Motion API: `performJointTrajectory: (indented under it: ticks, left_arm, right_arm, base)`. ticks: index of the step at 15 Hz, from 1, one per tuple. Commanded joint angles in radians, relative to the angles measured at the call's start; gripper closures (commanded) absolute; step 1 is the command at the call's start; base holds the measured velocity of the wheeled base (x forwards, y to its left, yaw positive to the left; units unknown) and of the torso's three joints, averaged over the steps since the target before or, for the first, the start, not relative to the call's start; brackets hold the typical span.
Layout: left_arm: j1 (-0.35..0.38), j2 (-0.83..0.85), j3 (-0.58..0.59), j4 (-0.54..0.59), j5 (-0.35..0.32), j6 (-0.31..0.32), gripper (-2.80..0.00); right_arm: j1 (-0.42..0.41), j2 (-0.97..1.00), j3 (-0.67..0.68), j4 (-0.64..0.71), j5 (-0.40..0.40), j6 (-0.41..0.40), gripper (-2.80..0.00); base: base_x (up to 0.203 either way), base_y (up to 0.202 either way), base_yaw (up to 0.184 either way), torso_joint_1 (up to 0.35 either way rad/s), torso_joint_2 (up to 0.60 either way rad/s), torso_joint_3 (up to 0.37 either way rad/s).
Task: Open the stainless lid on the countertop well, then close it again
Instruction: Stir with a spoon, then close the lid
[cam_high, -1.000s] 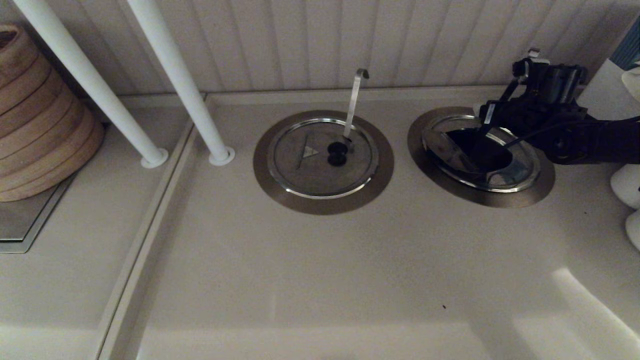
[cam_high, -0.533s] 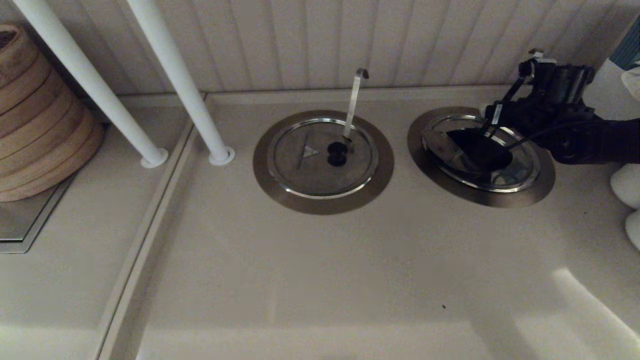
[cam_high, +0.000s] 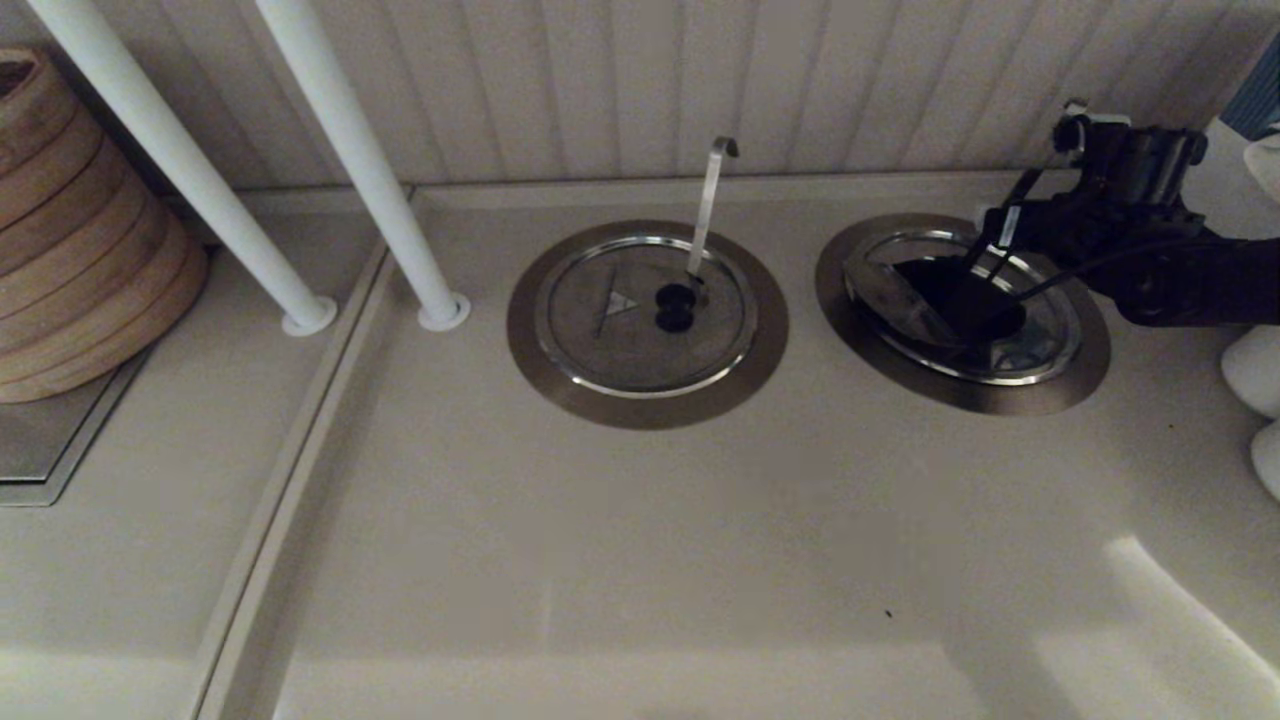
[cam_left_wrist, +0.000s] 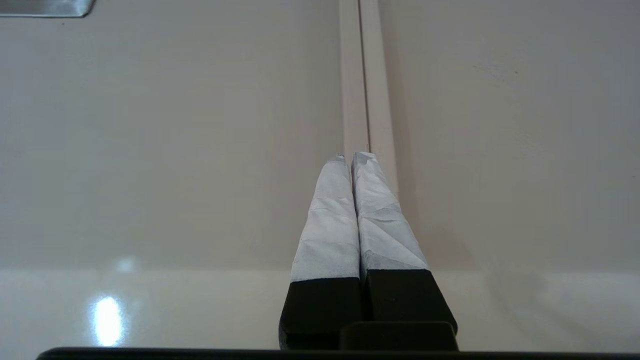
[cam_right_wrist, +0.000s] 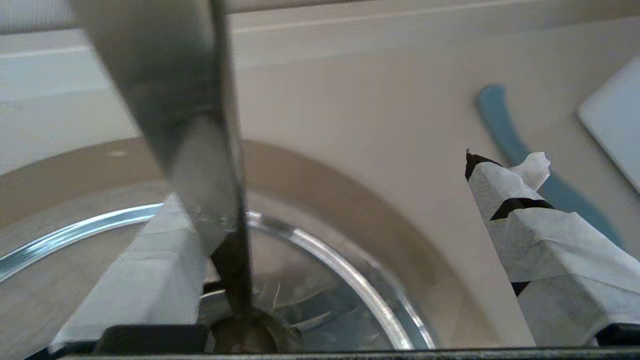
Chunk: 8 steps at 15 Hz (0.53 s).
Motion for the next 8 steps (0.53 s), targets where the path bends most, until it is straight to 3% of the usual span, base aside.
performJointTrajectory:
  ticks: [1, 8]
  left_arm:
    - [0.000, 0.001, 0.000, 0.000, 0.000, -0.001, 0.00]
    - [0.000, 0.001, 0.000, 0.000, 0.000, -0.001, 0.00]
  right_arm:
    - [-0.015, 0.000, -0.004, -0.002, -0.002, -0.003, -2.80]
    - [-0.028, -0.004, -0.003, -0.005, -0.011, -0.016, -2.80]
  base:
    - [0.000, 0.000, 0.000, 0.000, 0.00, 0.000]
    - [0.000, 0.000, 0.000, 0.000, 0.00, 0.000]
